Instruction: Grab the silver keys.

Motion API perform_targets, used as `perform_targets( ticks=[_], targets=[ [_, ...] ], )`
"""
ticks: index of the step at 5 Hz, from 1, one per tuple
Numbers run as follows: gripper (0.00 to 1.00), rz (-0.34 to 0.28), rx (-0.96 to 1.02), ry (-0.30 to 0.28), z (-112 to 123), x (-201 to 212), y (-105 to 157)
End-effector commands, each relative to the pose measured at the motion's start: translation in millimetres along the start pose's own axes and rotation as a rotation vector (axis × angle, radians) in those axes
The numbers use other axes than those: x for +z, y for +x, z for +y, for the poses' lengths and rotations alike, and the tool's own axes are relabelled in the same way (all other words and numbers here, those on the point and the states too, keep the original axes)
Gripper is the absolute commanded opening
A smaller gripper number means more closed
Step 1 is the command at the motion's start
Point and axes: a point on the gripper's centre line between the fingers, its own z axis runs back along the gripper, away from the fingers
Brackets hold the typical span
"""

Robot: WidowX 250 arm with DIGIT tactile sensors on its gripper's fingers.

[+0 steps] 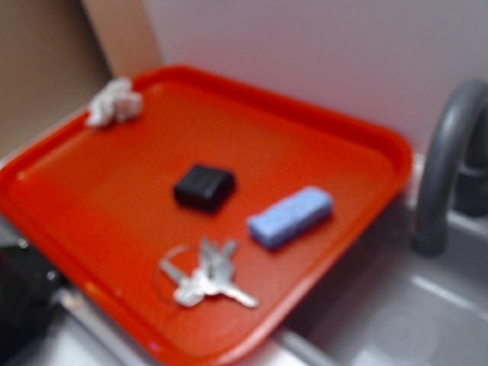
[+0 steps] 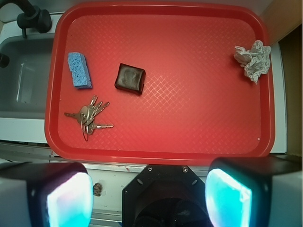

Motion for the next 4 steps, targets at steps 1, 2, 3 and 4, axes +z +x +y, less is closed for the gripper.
perform_targets(
  ticks=[1,2,3,4],
  targets=[
    [1.00,0.000,0.000,0.000,0.0,0.0,0.0],
    [1.00,0.063,-0.008,-0.054,-11.2,-19.1,1.9],
    [1.00,0.066,-0.047,-0.059,-39.0,-30.7,-1.5],
    [1.00,0.038,-0.014,-0.049,-61.2,-40.8,-4.0]
  ],
)
